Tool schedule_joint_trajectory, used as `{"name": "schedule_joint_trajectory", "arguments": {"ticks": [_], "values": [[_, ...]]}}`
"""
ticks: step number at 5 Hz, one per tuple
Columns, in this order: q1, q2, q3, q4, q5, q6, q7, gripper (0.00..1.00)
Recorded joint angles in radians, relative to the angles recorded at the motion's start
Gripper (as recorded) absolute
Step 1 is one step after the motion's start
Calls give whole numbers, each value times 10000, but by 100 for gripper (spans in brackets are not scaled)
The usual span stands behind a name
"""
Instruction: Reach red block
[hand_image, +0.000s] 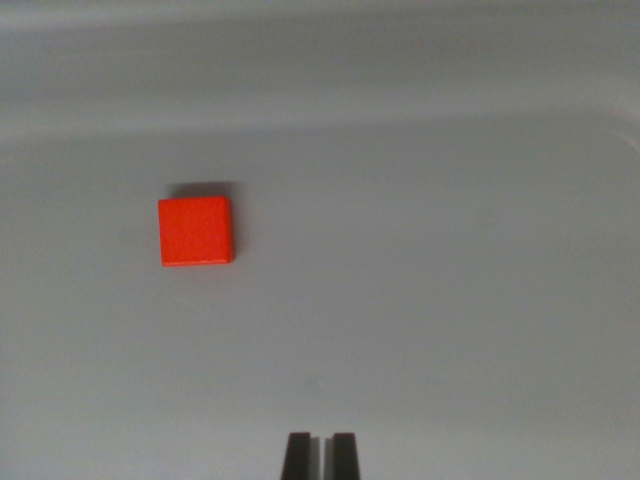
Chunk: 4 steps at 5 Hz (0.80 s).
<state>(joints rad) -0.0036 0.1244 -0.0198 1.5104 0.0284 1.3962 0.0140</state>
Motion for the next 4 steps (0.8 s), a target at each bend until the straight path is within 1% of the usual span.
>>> {"name": "schedule_joint_trajectory", "arguments": {"ticks": [1,2,3,4], "values": [[62,368,71,-63,-21,-405,25,0],[62,368,71,-63,-21,-405,25,0],[129,765,147,-132,-44,-842,52,0],[129,765,147,-132,-44,-842,52,0]]}}
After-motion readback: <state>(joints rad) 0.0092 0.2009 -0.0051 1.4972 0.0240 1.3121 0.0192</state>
